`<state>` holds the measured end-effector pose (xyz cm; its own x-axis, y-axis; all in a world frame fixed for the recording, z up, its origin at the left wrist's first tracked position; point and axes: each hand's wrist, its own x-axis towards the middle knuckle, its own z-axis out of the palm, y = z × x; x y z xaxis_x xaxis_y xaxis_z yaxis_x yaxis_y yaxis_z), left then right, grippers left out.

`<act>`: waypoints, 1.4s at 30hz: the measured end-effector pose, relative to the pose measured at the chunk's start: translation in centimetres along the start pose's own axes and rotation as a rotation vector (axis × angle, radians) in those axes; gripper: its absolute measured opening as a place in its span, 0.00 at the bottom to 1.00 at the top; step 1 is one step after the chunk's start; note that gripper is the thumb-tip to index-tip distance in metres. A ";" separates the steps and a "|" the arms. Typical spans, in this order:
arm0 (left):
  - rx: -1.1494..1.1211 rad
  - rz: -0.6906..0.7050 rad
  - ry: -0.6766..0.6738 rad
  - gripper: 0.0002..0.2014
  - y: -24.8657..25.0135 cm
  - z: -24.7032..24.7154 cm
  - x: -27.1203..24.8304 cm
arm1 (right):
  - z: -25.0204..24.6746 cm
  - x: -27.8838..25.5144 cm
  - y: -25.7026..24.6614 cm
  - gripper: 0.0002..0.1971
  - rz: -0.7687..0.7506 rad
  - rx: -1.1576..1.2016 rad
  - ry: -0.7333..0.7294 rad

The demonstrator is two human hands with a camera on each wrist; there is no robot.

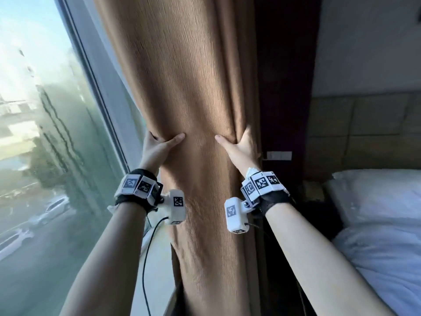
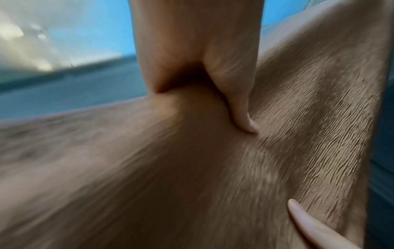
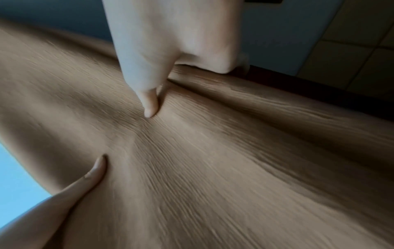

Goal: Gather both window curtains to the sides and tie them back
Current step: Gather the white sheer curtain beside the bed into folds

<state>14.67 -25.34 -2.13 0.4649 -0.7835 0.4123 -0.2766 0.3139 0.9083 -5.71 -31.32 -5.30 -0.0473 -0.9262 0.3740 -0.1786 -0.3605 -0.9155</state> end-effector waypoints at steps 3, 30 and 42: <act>-0.059 0.008 -0.012 0.32 -2.2 3.7 3.4 | -0.4 3.0 1.2 0.25 -0.047 -0.131 0.084; 0.045 -0.019 -0.044 0.17 -14.2 29.8 37.4 | 0.1 48.3 18.5 0.19 -0.135 -0.142 -0.009; 0.008 -0.016 -0.101 0.22 -18.6 36.8 50.1 | 1.8 61.5 23.0 0.15 -0.172 -0.089 -0.008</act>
<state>12.21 -90.17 -0.99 0.3826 -0.8385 0.3880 -0.2766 0.2968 0.9140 -10.95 -96.78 -3.67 -0.0006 -0.8530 0.5219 -0.2695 -0.5025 -0.8215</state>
